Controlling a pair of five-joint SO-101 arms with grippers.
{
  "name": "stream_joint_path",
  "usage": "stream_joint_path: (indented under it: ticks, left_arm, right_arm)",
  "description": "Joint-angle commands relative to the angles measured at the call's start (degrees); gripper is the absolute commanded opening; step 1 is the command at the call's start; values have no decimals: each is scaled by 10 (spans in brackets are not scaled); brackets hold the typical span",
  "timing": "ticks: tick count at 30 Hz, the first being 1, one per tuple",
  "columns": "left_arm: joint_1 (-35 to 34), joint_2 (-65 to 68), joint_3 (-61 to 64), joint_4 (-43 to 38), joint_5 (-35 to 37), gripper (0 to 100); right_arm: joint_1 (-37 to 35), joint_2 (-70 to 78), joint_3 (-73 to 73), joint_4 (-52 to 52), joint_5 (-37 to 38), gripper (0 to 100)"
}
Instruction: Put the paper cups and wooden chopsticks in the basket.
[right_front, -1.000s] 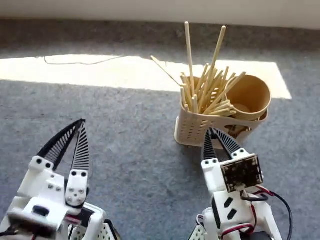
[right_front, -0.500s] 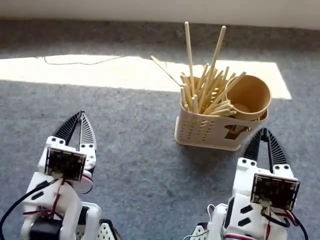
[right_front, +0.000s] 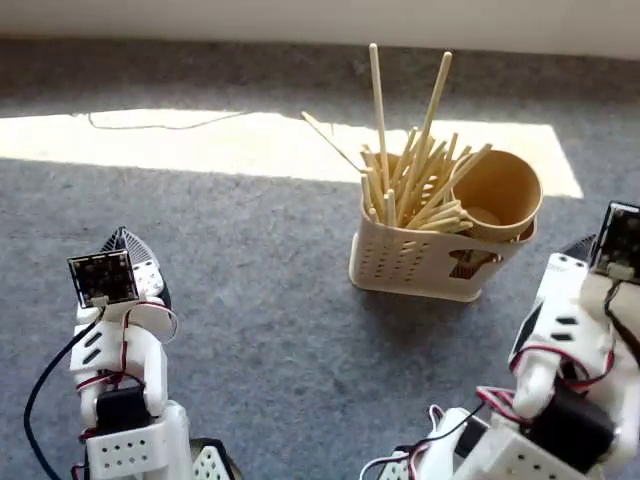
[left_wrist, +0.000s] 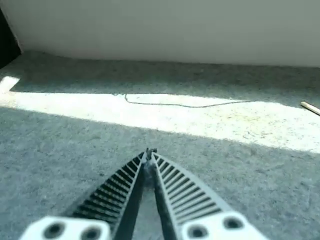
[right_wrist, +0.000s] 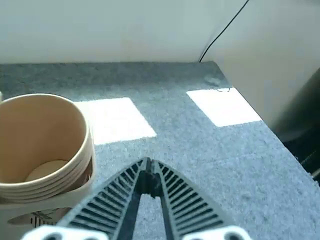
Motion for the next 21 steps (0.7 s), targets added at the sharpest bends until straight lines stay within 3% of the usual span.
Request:
stream_joint_path:
  ticks: [1,10,21]
  left_arm:
    - [-14,-9,7,-24,6,7]
    - [-14,-8,10,-22,6,7]
    - [-13,-7,14,-23,6,7]
  right_arm:
    - [22,90,-31,-36,6,6]
    - [76,296,-29,-167,6,6]
    - [52,504,-34,-221,2,6]
